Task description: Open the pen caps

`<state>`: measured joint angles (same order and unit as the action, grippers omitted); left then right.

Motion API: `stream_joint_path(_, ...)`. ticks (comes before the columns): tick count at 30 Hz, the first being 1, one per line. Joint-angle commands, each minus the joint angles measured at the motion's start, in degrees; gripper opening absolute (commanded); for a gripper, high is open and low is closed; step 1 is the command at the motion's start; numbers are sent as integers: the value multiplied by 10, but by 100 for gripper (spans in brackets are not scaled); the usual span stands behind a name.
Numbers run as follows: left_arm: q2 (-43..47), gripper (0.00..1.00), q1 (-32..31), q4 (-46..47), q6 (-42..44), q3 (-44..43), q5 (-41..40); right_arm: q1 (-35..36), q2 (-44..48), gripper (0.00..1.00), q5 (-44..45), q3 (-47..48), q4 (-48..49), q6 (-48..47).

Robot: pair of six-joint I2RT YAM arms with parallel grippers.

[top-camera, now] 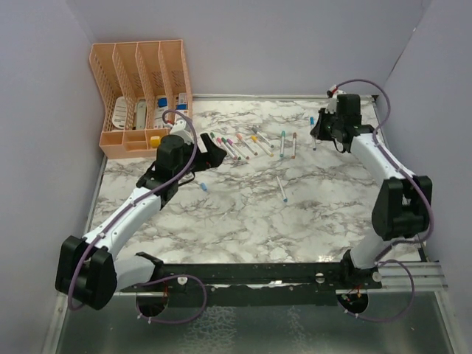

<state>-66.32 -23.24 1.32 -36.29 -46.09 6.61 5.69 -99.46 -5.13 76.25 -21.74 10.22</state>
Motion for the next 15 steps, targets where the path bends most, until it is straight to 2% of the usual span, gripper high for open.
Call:
stream_joint_path(1,-49,85,0,113,-65,-1,75,21,92,1,-176,-61,65,-15)
stream_joint_path(7,-139,82,-29,153,-93,-66,92,102,140,1,-198,-87,40,-28)
stream_joint_path(11,-172,82,-47,157,-100,-101,86,162,168,1,-182,-104,36,-19)
stream_joint_path(15,-188,82,-59,164,-110,-113,82,191,183,1,-178,-115,40,-8)
